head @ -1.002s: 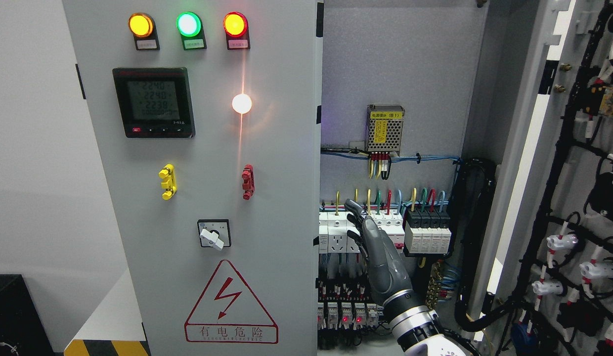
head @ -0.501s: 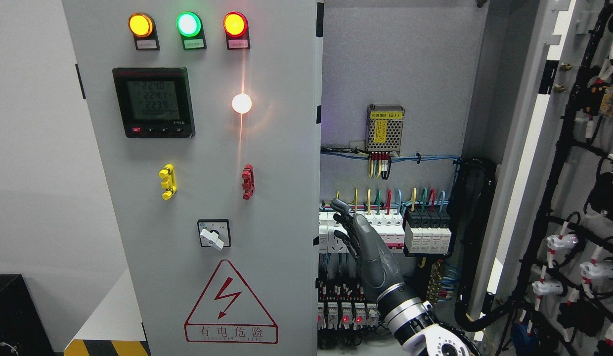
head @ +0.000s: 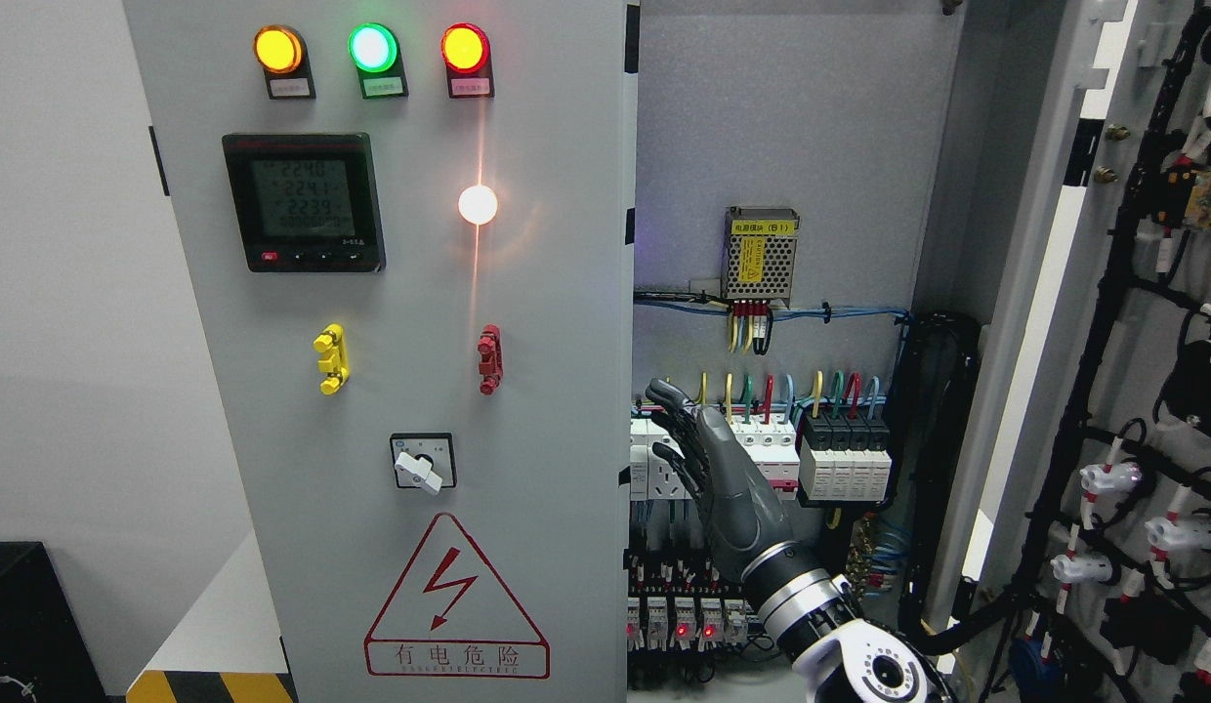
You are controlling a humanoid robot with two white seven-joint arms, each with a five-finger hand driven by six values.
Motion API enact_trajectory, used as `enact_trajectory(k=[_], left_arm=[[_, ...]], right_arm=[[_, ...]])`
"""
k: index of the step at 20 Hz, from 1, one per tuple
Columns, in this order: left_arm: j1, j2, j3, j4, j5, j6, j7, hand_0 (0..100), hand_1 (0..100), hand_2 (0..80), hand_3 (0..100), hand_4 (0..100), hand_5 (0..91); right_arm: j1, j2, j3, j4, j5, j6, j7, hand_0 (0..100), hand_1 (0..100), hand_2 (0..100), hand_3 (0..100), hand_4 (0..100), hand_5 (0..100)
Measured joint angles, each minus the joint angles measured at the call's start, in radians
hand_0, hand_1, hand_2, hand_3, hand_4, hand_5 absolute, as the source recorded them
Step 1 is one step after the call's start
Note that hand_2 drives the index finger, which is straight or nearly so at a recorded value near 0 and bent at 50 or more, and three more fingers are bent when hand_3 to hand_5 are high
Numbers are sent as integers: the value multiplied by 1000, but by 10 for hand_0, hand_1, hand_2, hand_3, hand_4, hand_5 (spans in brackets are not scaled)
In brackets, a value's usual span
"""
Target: Open door with both hands
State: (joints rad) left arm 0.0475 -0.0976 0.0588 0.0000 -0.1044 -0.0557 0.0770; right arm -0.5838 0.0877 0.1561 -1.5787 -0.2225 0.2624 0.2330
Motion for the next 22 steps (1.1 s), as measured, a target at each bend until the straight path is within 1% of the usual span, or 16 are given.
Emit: enact_trajectory(k=[3,7,10,14,17,22], left_arm=[[0,0,0,0,0,-1,-3,0,0,0,0,0,0],[0,0,0,0,0,-3,-4,0,0,0,0,0,0],[0,0,0,0,0,-3,-5,0,0,0,0,0,0],[0,0,0,0,0,-1,-6,0,0,0,0,0,0],[0,0,0,0,0,0,-6,0,0,0,0,0,0],[0,0,0,0,0,0,-6,0,0,0,0,0,0]], right_arm=[[-12,-1,-2,8,-25,13,5,0,0,0,0,0,0],[-26,-2,-4,19,-42,20,52,0,0,0,0,0,0],[-33,-3,-8,26,-49,21,72,0,0,0,0,0,0],[-43,-4,-15,37,-53,21,114,0,0,0,0,0,0],[-48,-4,-21,45,-56,21,126,0,0,0,0,0,0],[-60,-5,-32,67,-79,22,131,0,0,0,0,0,0]])
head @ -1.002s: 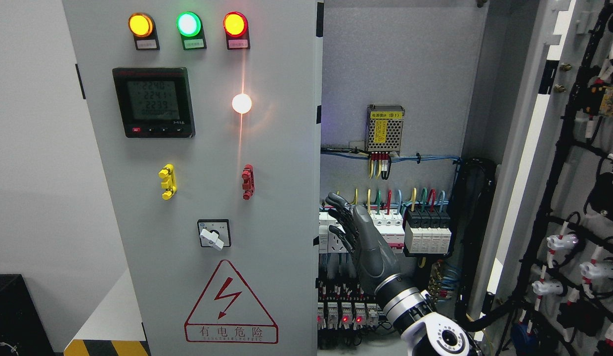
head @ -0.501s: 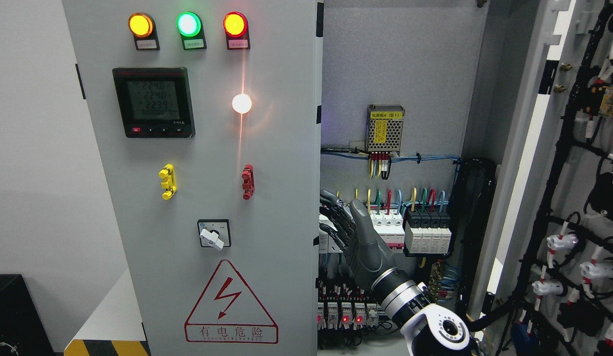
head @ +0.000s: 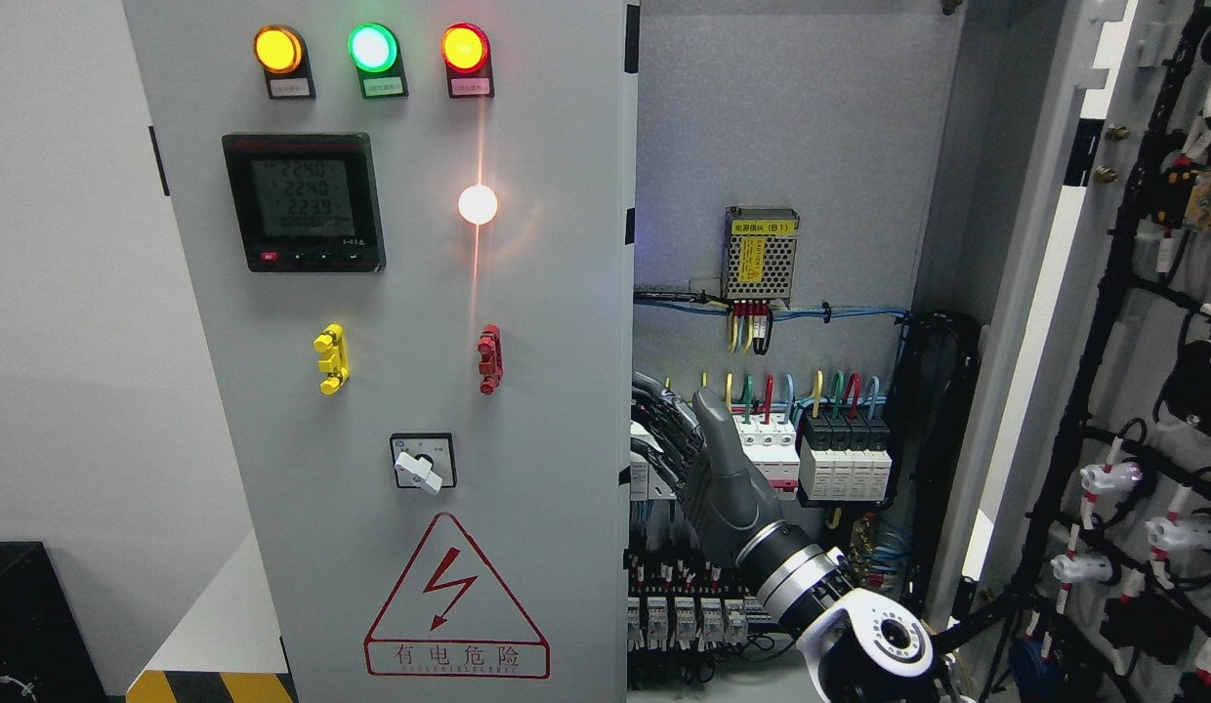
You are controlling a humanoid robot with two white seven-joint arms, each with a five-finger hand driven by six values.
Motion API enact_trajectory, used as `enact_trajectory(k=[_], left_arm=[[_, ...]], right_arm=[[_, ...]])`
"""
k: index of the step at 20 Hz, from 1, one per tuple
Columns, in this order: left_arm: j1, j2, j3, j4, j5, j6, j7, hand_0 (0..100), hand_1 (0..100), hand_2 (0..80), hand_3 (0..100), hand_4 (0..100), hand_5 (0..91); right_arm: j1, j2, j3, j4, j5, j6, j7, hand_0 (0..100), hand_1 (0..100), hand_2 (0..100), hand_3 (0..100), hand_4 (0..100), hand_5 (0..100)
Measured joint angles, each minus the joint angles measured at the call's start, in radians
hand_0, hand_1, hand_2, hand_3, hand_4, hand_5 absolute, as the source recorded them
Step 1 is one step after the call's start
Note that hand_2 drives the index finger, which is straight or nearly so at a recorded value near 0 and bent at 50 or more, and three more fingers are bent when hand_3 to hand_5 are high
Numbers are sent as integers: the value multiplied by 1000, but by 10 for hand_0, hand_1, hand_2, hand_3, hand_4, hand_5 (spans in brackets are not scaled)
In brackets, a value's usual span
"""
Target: Open door with both hands
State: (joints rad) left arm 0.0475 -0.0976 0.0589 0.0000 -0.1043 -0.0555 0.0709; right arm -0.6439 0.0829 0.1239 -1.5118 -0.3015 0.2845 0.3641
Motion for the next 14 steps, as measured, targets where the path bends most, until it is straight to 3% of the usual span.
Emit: enact_trajectory(k=[4,8,14], left_arm=[[0,0,0,0,0,1,-1,0,0,0,0,0,0],[0,0,0,0,0,1,-2,0,0,0,0,0,0],[0,0,0,0,0,1,-2,0,0,0,0,0,0]], right_arm=[[-8,-6,-6,18,-15,0,7,0,0,0,0,0,0],[-17,-10,-10,38,-23,1,60,0,0,0,0,0,0],[-33,-15,-17,65,-27,1,80,0,0,0,0,0,0]])
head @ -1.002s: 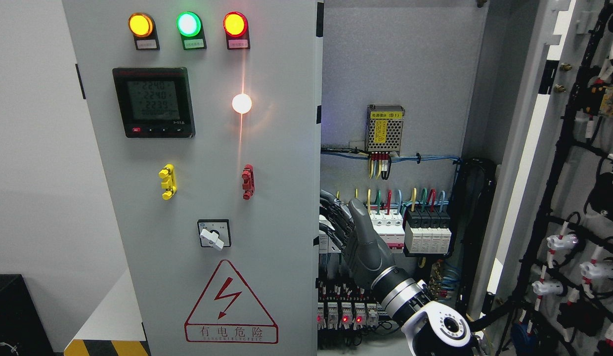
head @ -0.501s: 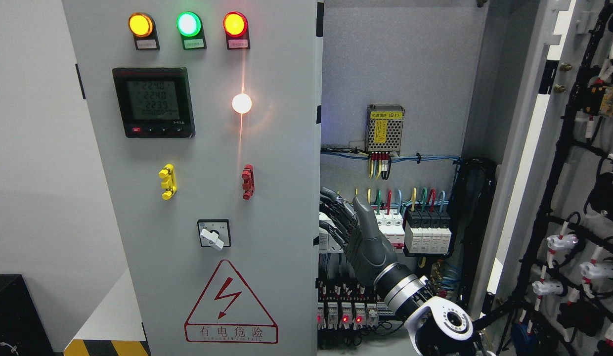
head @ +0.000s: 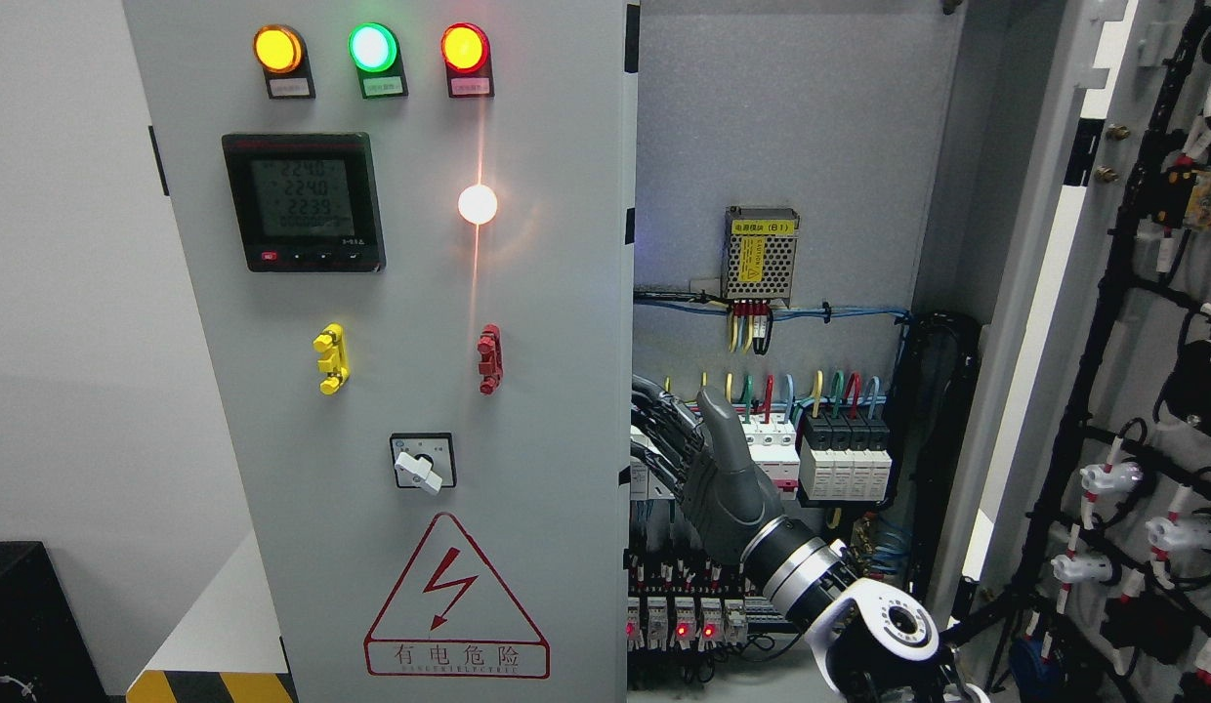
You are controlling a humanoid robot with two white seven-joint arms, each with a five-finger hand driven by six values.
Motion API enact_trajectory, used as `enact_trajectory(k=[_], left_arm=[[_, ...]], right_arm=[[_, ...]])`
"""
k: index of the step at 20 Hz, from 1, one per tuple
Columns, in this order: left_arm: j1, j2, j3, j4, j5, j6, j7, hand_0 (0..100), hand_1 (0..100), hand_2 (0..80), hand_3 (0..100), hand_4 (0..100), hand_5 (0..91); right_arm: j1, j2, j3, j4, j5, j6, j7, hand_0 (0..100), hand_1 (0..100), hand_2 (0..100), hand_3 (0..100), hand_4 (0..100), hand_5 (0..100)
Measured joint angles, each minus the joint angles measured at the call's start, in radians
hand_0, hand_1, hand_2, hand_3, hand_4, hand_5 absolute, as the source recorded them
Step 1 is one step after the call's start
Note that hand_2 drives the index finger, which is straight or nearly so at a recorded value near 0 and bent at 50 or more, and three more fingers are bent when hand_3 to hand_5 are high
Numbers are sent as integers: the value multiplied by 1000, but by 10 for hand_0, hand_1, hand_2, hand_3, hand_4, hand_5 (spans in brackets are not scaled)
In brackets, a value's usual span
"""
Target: Open door with both hands
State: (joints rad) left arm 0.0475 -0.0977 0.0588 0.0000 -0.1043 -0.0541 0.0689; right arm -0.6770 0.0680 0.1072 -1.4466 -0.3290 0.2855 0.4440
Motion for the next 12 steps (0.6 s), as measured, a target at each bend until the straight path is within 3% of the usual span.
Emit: enact_trajectory(k=[9,12], left_arm=[[0,0,0,0,0,0,2,0,0,0,0,0,0],[0,0,0,0,0,4,2,0,0,0,0,0,0]], right_arm=[[-23,-4,-12,40,-2,0,7,0,0,0,0,0,0],[-30,-5,-16,50,-2,1,41,0,0,0,0,0,0]])
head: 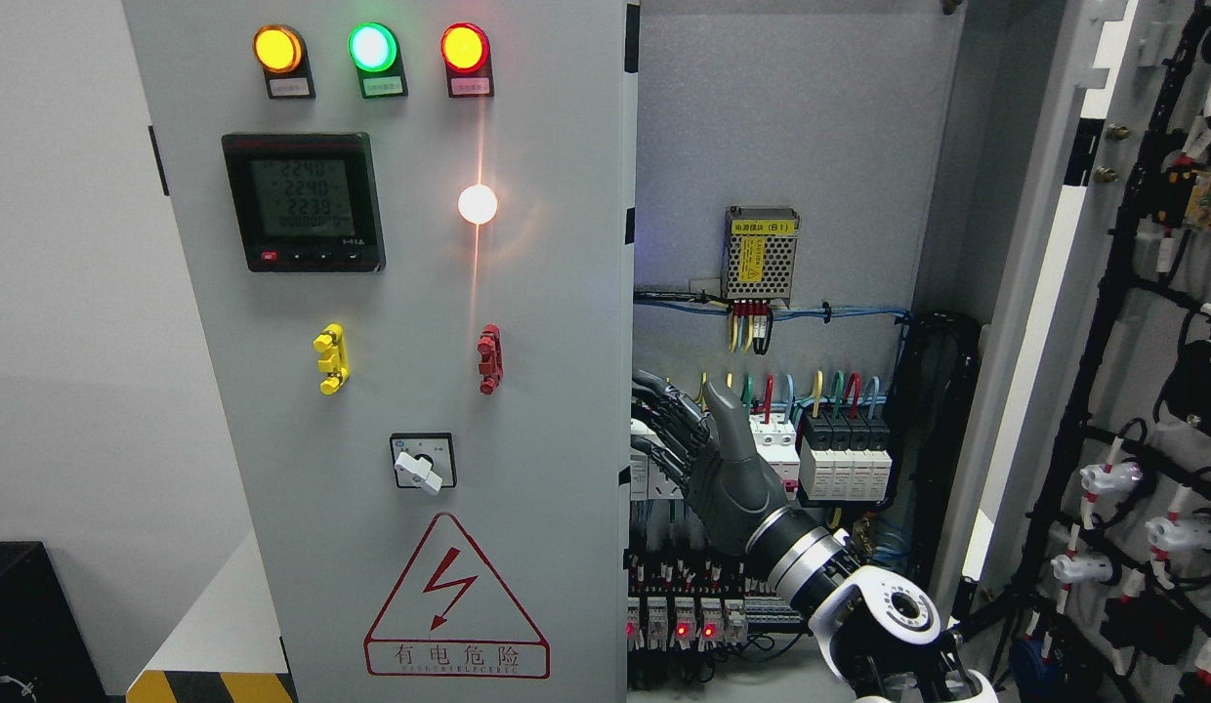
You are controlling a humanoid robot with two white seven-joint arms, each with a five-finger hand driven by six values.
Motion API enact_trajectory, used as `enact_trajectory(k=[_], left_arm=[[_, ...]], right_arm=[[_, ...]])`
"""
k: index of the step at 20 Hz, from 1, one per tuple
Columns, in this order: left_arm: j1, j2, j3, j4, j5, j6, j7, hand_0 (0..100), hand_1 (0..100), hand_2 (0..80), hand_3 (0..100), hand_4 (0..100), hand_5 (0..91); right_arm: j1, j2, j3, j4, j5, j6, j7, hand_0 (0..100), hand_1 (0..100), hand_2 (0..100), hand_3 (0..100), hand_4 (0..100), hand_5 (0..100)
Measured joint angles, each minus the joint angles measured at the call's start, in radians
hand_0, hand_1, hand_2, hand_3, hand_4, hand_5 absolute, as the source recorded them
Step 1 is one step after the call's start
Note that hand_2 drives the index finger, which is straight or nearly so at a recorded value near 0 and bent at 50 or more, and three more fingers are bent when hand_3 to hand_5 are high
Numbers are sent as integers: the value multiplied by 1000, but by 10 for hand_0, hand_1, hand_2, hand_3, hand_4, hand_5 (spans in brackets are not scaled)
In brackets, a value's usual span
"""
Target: Open door with both hands
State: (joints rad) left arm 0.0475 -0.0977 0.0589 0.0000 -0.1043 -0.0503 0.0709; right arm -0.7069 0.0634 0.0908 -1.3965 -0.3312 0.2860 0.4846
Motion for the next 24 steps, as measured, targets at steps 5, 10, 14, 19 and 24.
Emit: enact_trajectory(k=[5,10,14,19,24], left_arm=[[0,0,0,0,0,2,1,0,0,0,0,0,0],[0,0,0,0,0,-3,1,0,0,0,0,0,0],[0,0,0,0,0,-4,2,0,0,0,0,0,0],[0,0,0,0,0,-4,6,0,0,0,0,0,0],[0,0,0,0,0,-4,2,0,0,0,0,0,0]], right_arm=[[-6,-1,-6,13,0,4,36,0,0,0,0,0,0],[-14,-2,-12,21,0,7,56,0,0,0,0,0,0],[-18,-2,-15,25,0,8,90,0,0,0,0,0,0],[-20,-3,-18,26,-1,8,129,0,0,0,0,0,0],[-22,-3,-19,25,-5,8,148,0,0,0,0,0,0]])
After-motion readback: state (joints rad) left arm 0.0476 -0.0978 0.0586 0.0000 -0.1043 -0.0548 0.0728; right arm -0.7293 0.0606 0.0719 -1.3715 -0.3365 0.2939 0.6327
